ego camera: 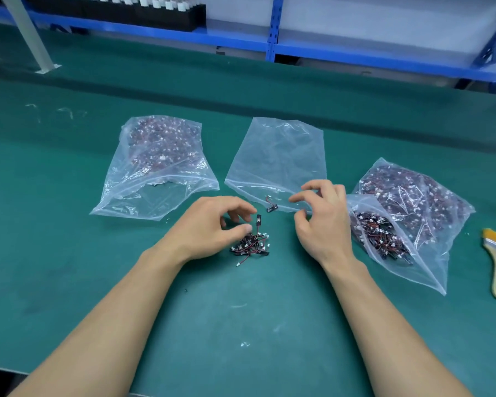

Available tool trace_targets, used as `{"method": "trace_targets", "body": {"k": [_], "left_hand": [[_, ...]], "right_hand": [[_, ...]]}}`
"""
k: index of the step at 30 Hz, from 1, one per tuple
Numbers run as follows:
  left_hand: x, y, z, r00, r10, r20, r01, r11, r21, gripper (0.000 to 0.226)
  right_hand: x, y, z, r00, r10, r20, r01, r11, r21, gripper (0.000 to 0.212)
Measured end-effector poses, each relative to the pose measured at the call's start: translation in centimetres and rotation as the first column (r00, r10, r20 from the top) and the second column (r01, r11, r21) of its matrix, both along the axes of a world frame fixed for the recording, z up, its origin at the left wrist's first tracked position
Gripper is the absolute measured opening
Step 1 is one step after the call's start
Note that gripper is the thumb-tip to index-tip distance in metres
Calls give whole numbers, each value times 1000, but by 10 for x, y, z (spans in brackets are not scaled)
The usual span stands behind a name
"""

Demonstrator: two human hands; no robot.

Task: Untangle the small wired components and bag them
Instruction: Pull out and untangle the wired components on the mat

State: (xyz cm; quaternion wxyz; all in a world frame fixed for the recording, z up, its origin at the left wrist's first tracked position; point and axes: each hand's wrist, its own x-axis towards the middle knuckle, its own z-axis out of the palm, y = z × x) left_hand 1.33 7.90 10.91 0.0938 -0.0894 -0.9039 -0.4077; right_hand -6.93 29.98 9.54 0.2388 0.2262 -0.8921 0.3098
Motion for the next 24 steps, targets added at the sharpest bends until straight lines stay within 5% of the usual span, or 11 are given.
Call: {"method": "trace_targets", "body": {"k": [3,7,14,19,24], "left_hand": [[-4,2,-3,999,31,-14,-32,995,-96,23],[-6,-1,-6,1000,8,-8,-10,988,-151,27],[-5,0,-6,998,-51,22,53,991,-123,17],[-2,-1,-5,992,-107,73,118,976,-182,24],[2,-1,-4,974,-154,165,169,982,-81,31]], "right_hand": [[2,-9,1,995,89,-42,-83,990,111,25],[3,-21,-5,987,119,109,-148,936,320,26],[1,-21,-9,972,157,174,-192,959,210,12],[4,-15,-6,951,222,213,-263,947,185,8],[12,-7,-3,946,247,210,-282,946,158,5]]}}
